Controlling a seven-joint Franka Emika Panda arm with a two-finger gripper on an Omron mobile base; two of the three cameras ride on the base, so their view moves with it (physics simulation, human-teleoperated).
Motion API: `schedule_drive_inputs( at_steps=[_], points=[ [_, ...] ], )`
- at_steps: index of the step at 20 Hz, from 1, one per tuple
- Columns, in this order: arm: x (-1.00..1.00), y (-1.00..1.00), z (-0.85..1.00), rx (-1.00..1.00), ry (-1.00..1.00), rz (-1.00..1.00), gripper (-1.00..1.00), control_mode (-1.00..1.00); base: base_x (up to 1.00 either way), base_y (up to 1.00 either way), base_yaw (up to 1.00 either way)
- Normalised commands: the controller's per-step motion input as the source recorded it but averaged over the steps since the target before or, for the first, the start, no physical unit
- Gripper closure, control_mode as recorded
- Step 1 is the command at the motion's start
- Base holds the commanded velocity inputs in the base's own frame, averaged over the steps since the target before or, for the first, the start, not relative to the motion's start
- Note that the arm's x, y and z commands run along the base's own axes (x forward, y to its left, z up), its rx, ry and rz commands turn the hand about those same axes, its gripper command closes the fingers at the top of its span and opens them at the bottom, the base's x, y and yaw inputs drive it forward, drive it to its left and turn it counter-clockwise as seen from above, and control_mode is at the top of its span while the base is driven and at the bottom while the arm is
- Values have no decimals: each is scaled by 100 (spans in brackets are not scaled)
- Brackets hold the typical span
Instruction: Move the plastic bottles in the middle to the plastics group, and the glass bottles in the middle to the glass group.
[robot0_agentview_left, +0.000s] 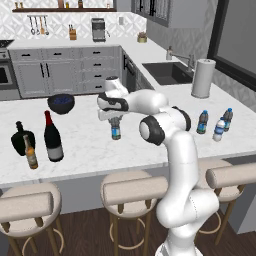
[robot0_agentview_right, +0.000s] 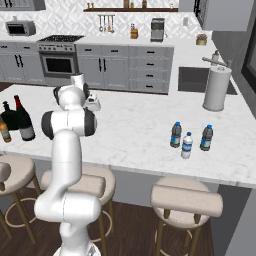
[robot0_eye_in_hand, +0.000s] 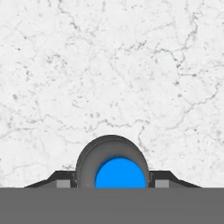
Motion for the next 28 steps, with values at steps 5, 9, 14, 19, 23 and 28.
schedule_drive_inputs(
  at_steps=[5, 9, 14, 19, 23, 28],
  points=[
    [-43, -24, 4, 0, -6, 3, 100, -100, 0, 0, 0],
    [-69, -44, 24, 2, -5, 0, 100, -100, 0, 0, 0],
    [-69, -47, 28, -1, -2, 0, 100, -100, 0, 0, 0],
    [-67, -53, 17, -4, -5, 0, 100, -100, 0, 0, 0],
    [-64, -57, 11, -7, -1, 0, 100, -100, 0, 0, 0],
    [-46, -60, 5, -6, 0, -4, 100, -100, 0, 0, 0]
  ],
)
